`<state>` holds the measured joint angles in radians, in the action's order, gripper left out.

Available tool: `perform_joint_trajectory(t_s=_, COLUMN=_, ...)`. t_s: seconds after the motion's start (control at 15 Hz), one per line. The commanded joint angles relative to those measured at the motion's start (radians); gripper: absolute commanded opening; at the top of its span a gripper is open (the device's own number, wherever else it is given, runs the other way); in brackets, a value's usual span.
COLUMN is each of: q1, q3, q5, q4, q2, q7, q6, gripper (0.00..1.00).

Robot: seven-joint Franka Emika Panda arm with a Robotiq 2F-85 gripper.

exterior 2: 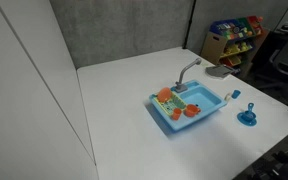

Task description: Pick up the blue handleless cup and put it in the sink

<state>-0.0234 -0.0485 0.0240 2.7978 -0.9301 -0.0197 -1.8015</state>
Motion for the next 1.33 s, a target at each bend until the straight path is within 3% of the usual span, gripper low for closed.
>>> perform_joint_trajectory(t_s=0.0, q1=-0.007, q3=0.006, q5=0.005, q4=-0.002, q2=0.001, q7=0.005, q6=0.002, gripper=1.0)
perform_joint_trajectory(t_s=0.4, q1=-0.008, q3=0.0, q5=0.006, q4=-0.041, q2=0.032, q7=0.007, q6=0.027, gripper=1.0)
perform_joint_trajectory(t_s=0.87, q1=0.008, q3=-0.008, q5=0.005, q4=-0.204, q2=0.187, q7=0.038, q6=0.077, gripper=1.0)
perform_joint_trajectory(t_s=1.27, q1=0.046, q3=-0.013, q5=0.006, q4=-0.36, q2=0.349, q7=0.157, q6=0.082, gripper=1.0)
